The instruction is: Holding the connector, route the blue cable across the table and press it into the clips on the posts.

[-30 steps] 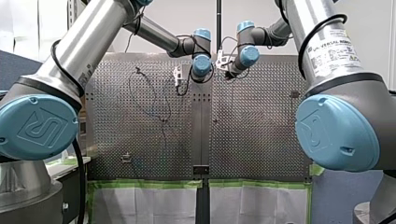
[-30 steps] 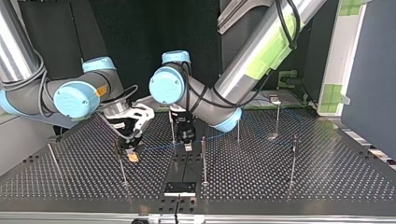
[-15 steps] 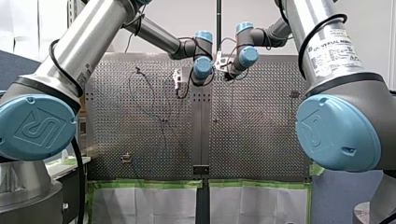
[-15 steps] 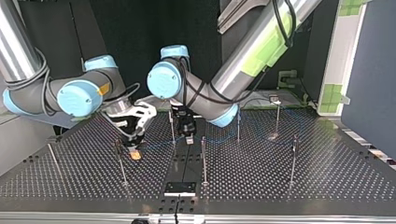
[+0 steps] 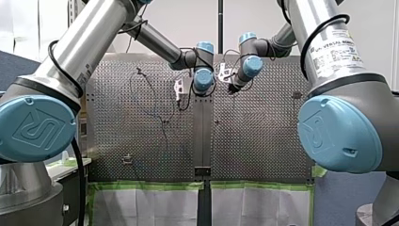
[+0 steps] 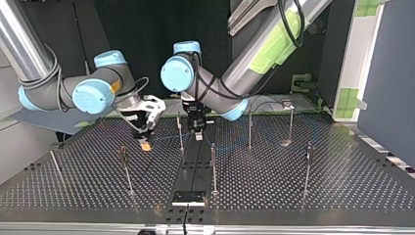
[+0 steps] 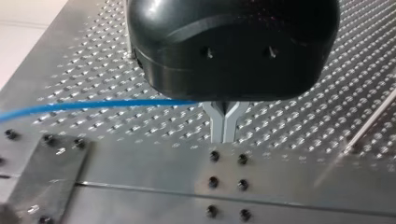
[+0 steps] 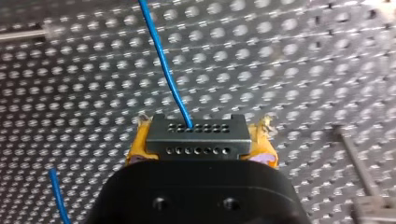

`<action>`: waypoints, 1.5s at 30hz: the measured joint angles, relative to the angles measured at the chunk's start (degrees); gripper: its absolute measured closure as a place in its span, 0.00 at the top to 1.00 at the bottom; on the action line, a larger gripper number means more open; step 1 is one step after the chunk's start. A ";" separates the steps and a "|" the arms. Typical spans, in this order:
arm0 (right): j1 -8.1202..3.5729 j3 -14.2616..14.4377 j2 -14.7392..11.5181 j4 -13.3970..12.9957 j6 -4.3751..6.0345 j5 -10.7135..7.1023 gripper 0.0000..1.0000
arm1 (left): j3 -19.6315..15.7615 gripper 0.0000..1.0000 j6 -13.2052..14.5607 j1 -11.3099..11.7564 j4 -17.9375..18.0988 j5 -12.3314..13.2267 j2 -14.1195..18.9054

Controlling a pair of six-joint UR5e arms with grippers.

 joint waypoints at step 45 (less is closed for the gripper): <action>-1.33 20.03 2.20 -14.04 0.19 -0.18 0.00 | -18.62 0.02 -4.50 0.81 16.92 14.43 -6.59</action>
